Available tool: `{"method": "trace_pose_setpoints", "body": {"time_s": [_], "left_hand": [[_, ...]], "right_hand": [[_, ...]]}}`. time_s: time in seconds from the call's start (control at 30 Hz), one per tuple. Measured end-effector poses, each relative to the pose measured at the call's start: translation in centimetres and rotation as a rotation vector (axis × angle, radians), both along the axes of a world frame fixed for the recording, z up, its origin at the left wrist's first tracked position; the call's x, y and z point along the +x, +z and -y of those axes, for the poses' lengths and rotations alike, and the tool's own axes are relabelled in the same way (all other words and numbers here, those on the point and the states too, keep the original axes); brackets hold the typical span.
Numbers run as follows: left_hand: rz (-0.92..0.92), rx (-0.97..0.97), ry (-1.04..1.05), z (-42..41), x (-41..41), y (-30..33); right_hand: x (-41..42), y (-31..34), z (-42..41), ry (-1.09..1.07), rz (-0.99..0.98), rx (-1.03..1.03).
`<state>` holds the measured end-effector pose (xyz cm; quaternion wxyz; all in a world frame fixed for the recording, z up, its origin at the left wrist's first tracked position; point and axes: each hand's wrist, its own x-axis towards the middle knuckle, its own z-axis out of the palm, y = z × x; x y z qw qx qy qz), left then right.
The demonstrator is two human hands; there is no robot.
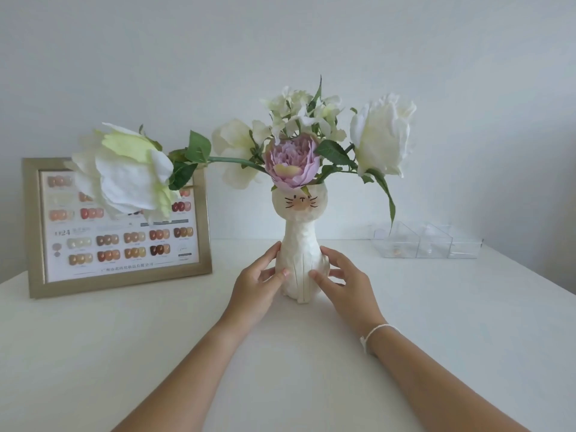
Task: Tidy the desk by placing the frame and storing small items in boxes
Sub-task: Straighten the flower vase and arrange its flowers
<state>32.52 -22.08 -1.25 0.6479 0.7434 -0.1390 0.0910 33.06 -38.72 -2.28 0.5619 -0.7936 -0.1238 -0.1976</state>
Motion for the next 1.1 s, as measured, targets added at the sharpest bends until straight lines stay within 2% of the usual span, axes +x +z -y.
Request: {"method": "trace_pose_setpoints", "body": {"time_s": [0.47, 1.0, 1.1], "left_hand": [[0.016, 0.033, -0.021, 3.7, 10.0, 0.1], [0.029, 0.037, -0.047, 3.6, 11.0, -0.8], [0.042, 0.008, -0.001, 3.8, 10.9, -0.8]], "right_hand": [[9.1, -0.1, 3.1, -0.078, -0.007, -0.018], [8.9, -0.1, 2.9, -0.108, -0.016, -0.03], [8.5, 0.0, 2.7, -0.107, -0.005, -0.034]]}}
